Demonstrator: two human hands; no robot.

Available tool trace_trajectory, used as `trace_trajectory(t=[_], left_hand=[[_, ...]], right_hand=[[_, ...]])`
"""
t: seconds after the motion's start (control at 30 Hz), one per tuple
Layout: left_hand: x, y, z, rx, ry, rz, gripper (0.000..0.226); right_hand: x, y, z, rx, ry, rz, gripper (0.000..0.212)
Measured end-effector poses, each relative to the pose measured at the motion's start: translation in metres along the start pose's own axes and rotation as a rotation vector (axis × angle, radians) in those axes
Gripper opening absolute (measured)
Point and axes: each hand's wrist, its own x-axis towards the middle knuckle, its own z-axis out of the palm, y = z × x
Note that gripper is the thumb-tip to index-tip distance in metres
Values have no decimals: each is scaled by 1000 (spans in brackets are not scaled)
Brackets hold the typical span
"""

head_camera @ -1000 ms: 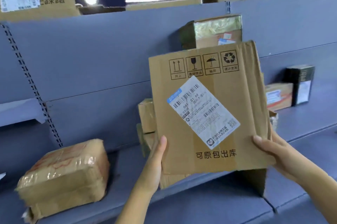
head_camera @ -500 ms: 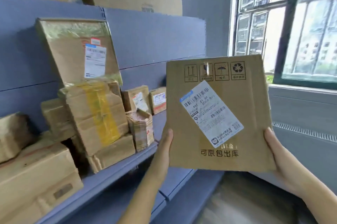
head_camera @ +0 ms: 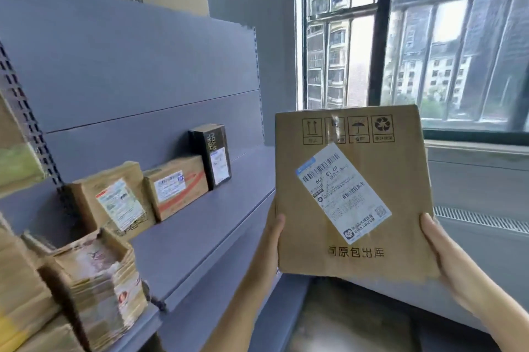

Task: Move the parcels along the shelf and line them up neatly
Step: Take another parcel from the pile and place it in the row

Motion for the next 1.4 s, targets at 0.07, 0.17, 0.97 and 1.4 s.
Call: trace_trajectory(t=[0.07, 0.17, 0.97, 1.4], left_hand=[[38, -1, -6, 28, -24, 16, 56], [90, -3, -20, 74, -24, 41, 58], [333, -69, -66, 273, 655, 132, 36], [366, -88, -87, 406, 870, 107, 36]], right_hand=[[41, 3, -5, 27, -40, -29, 99], [99, 18, -8, 55, -14, -61, 44], [509, 125, 6, 21, -675, -79, 55], [585, 192, 44, 3, -777, -55, 53]])
